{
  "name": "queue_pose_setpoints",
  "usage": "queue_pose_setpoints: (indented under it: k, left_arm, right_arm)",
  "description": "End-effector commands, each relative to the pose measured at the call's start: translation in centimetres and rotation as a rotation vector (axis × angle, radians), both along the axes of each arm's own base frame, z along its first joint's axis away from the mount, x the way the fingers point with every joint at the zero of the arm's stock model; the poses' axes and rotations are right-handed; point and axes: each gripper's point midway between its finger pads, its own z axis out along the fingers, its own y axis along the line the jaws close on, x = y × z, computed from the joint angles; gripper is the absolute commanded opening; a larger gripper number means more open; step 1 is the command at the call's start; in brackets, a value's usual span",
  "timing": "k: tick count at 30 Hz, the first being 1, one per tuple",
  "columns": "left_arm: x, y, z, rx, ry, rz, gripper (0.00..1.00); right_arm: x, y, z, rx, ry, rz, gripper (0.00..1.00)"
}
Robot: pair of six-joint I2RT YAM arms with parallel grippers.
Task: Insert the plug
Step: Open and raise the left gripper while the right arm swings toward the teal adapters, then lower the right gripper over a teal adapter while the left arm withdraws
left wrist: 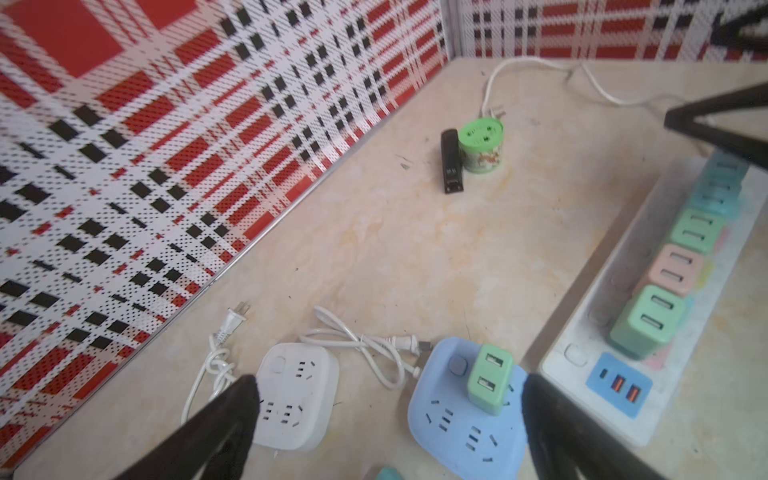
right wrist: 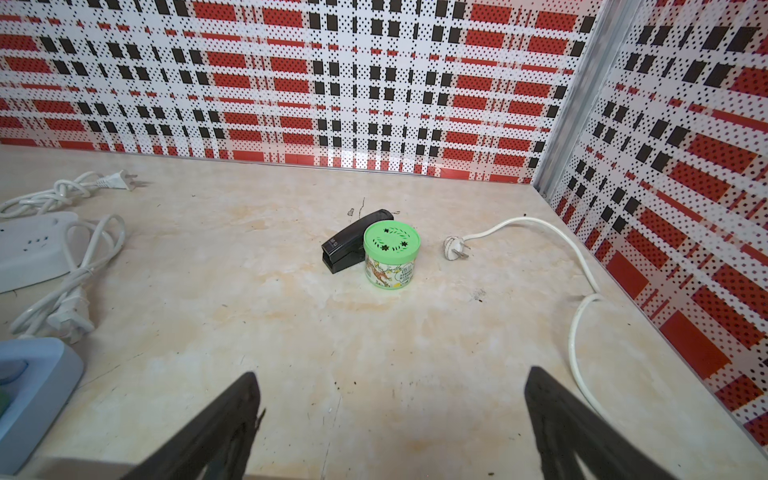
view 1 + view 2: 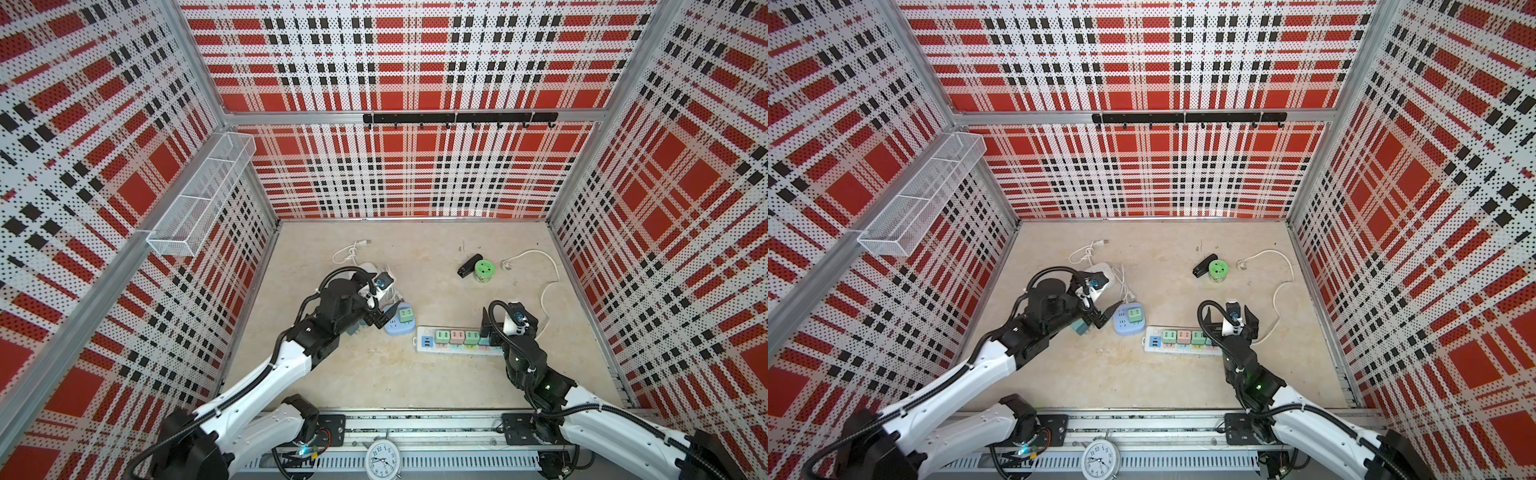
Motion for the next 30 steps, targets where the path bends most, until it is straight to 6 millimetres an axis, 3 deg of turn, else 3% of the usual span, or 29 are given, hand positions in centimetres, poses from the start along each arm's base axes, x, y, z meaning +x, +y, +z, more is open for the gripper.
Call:
queue_pose_setpoints:
  k: [1, 4, 8, 14, 22, 26, 30]
  left_arm:
    - [0.5, 3.1, 1.9, -0.261, -0.053, 0.204, 0.99]
    - [0.6, 6.8, 1.1, -0.368, -0.061, 0.376, 0.99]
    - [0.8, 8.9, -1.2, -0.381, -0.029, 0.467, 0.99]
    - [2.3, 10.3, -3.8, -0.356, 0.024, 0.562, 0.99]
    - [5.0, 11.7, -4.9, -0.299, 0.087, 0.725, 0.99]
    - [5.4, 9.7, -5.3, -0.251, 0.112, 0.650, 0.99]
    - [5.3, 11.3, -5.2, -0.256, 0.089, 0.746, 0.99]
  right_arm:
    - [0.5, 0.3, 2.0, 0.055, -0.035, -0.007, 1.00]
    - [0.7, 1.1, 2.3, 0.057, -0.016, 0.027, 1.00]
    - [0.6, 2.6, 2.7, 0.082, 0.010, 0.106, 0.97]
    - [0.5, 5.2, 3.9, 0.190, 0.040, 0.229, 0.88]
    - [0.9, 9.2, 4.3, 0.274, 0.115, 0.342, 0.79]
    - [0.8, 12.5, 4.7, 0.241, 0.152, 0.408, 0.79]
    - [0.3, 16.5, 5.1, 0.169, 0.195, 0.483, 0.78]
